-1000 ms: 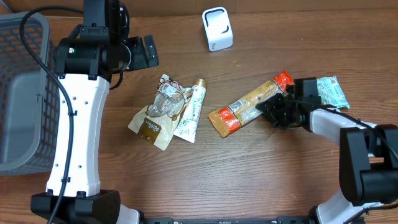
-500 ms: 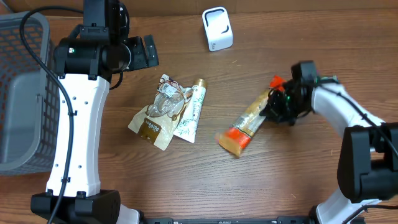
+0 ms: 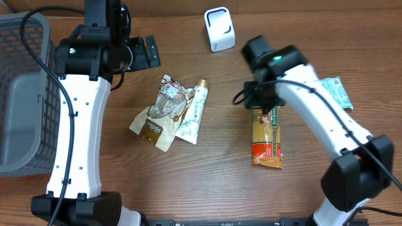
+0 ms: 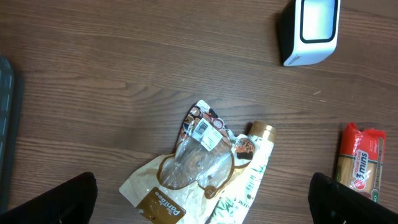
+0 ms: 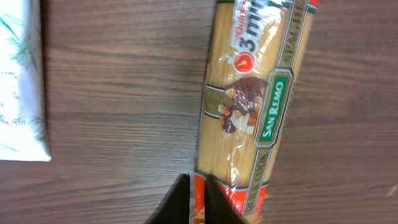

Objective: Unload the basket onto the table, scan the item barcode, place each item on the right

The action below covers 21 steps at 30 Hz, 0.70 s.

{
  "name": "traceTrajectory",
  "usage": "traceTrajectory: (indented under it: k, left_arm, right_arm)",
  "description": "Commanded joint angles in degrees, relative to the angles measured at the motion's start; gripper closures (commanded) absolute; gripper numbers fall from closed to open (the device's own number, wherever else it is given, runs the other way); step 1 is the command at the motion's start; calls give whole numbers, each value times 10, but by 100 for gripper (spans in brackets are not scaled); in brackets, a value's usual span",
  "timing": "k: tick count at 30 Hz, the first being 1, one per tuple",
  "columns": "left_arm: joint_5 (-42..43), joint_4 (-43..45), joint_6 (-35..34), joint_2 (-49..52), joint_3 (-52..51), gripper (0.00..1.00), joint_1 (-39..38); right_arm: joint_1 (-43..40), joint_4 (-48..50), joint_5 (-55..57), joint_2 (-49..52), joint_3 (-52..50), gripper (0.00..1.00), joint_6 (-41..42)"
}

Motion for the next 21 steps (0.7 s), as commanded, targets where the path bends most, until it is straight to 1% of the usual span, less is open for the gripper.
traceTrajectory:
  k: [1,2,4,8,11,15,21]
  left_arm:
    - [-7,1,11,-2,-4,0,1]
    - [-7,1,11,-2,-4,0,1]
    - [-7,1,11,-2,-4,0,1]
    - [-7,0,11,-2,-4,0,1]
    - [-7,1,11,-2,-4,0,1]
    - [-7,1,11,-2,-4,0,1]
    - [-7,1,11,-2,-4,0,1]
  right_arm:
    - [0,1,58,18,4,59,12]
    - [-3,1,58,18,3,54,13]
    - [-4,1,59,18,2,49,12]
    - [6,-6,90,33,-14,47,8]
    - [25,-7,120,54,-29,42,13]
    - [52,-4,175,97,-31,41,23]
    - [71,-1,219,148,-32,41,28]
